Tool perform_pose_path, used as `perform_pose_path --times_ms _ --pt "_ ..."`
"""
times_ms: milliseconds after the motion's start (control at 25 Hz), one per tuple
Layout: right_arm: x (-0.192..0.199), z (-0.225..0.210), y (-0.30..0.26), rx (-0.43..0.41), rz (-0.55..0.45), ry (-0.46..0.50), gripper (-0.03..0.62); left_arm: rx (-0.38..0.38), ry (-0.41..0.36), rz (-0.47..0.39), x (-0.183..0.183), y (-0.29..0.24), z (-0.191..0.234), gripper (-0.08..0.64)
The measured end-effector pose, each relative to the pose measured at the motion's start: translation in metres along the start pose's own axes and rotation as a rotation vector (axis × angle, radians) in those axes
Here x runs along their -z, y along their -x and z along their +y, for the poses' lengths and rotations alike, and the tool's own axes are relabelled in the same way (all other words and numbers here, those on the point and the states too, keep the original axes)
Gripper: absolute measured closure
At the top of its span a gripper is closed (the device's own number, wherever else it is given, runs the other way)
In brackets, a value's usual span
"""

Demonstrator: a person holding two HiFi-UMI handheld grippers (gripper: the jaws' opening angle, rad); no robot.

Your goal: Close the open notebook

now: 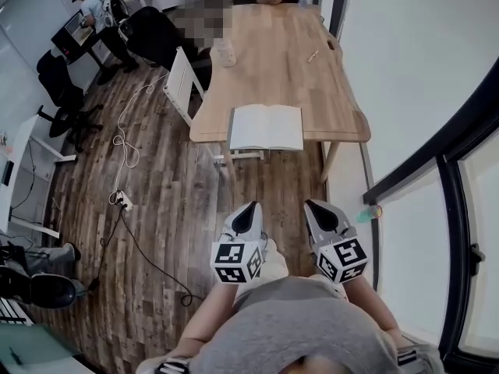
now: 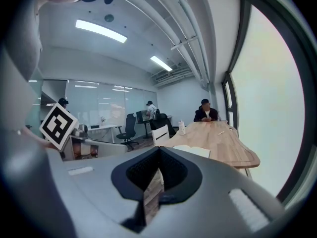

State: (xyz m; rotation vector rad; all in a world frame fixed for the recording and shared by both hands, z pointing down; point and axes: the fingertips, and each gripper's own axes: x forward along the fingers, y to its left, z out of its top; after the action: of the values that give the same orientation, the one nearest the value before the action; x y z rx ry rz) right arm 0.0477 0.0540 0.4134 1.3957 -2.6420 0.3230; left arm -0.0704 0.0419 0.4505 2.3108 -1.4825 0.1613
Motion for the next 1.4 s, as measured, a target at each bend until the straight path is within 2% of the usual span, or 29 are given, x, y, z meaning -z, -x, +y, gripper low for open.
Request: perform_pose_path --times_ms 360,680,1040,1400 --pt "-0.023 -0.028 -0.072 0.022 0.002 0.011 0.591 0.032 -0.003 0.01 -0.033 -0.064 0.043 0.558" --pt "-0.029 -0.039 -0.123 0.028 0.013 0.002 0.591 0.031 -0.002 0.028 -0.047 -0.1 0.081 0.558" --pt "-0.032 -0.048 -0.16 0.053 0.017 -0.004 0.591 0.011 0.009 0.043 -0.049 -0.124 0.122 0.558" --pt "-0.02 -0.053 -0.167 0.082 0.053 -0.031 0.591 -0.025 0.028 0.062 -0.037 -0.142 0.156 0.558"
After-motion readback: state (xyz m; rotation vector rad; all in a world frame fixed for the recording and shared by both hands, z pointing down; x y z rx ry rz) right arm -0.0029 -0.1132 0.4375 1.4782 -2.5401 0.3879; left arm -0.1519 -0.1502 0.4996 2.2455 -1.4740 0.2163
